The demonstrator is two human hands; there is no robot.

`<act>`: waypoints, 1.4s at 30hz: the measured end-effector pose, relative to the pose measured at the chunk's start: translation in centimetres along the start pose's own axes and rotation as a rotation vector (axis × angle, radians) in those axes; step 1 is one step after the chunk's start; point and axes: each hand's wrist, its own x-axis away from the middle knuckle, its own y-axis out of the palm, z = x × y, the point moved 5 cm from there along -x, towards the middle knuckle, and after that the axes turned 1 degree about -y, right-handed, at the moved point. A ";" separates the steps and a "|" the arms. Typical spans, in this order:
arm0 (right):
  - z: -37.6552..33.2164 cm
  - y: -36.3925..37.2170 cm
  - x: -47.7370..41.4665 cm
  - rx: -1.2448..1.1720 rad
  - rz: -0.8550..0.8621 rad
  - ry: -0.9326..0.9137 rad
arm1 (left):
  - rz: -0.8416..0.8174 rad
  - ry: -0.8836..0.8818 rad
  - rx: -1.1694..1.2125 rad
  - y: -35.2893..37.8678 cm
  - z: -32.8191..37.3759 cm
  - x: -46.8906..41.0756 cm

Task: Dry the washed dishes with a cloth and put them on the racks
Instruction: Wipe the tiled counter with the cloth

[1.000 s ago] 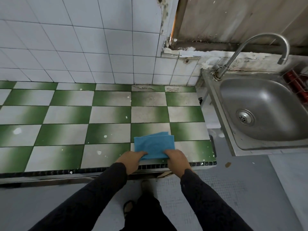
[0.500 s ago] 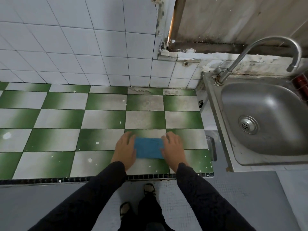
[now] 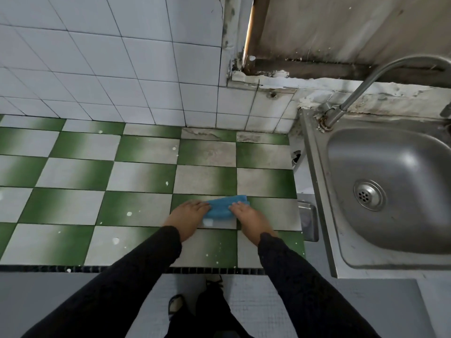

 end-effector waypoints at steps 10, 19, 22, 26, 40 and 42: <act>3.1 0.0 0.4 -0.031 0.085 0.171 | -0.117 -0.130 -0.025 0.6 2.0 -2.7; 0.1 0.5 1.4 -0.005 0.164 0.080 | -0.043 -0.173 0.036 1.1 0.4 0.5; -1.4 -0.3 1.5 -0.058 0.098 0.047 | 0.198 -0.260 0.080 -0.8 -0.9 2.1; -3.4 0.0 0.8 -0.204 -0.083 0.134 | 0.352 -0.288 0.447 -2.5 -2.4 4.1; -13.1 -5.9 -6.8 -0.344 0.122 -0.051 | 0.360 0.059 0.298 -11.0 -5.6 8.3; -13.8 -6.5 -7.3 -0.301 0.130 -0.048 | 0.337 0.014 0.245 -11.5 -7.1 8.6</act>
